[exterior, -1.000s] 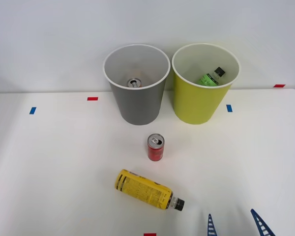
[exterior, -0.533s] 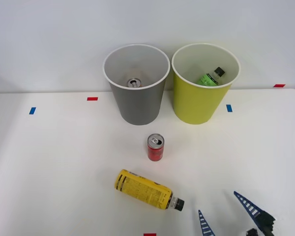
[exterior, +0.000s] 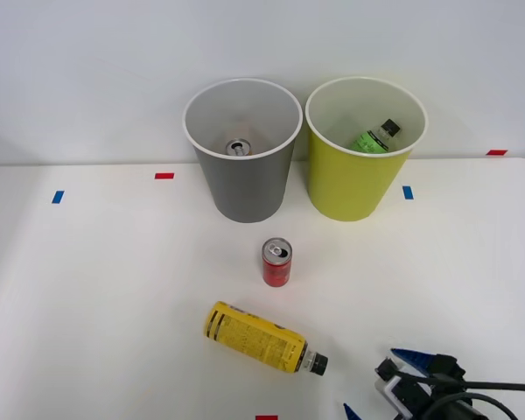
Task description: Put cans in the gray bin, plastic bottles in the light green bin
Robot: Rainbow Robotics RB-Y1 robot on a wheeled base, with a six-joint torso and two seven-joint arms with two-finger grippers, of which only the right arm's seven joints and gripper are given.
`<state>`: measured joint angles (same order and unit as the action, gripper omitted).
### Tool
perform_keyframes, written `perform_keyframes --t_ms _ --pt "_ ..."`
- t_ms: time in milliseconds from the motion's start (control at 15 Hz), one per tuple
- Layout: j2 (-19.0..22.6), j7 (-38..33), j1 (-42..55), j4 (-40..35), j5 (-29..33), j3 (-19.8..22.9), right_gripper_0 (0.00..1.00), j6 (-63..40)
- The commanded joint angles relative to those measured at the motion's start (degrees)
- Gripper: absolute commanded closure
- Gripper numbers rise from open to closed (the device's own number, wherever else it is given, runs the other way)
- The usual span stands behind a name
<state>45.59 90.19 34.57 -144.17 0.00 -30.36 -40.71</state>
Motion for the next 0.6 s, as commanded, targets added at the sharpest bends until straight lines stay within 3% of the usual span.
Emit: perform_keyframes --t_ms 67,267,600 --pt "5.2 -8.4 -11.4 -5.8 4.3 -9.1 0.00 -14.2" --pt "6.6 -13.5 -21.9 -5.8 -0.5 -13.1 0.00 -22.2" --pt "5.6 -14.8 -30.0 -5.8 -7.5 -12.7 0.00 -32.3"
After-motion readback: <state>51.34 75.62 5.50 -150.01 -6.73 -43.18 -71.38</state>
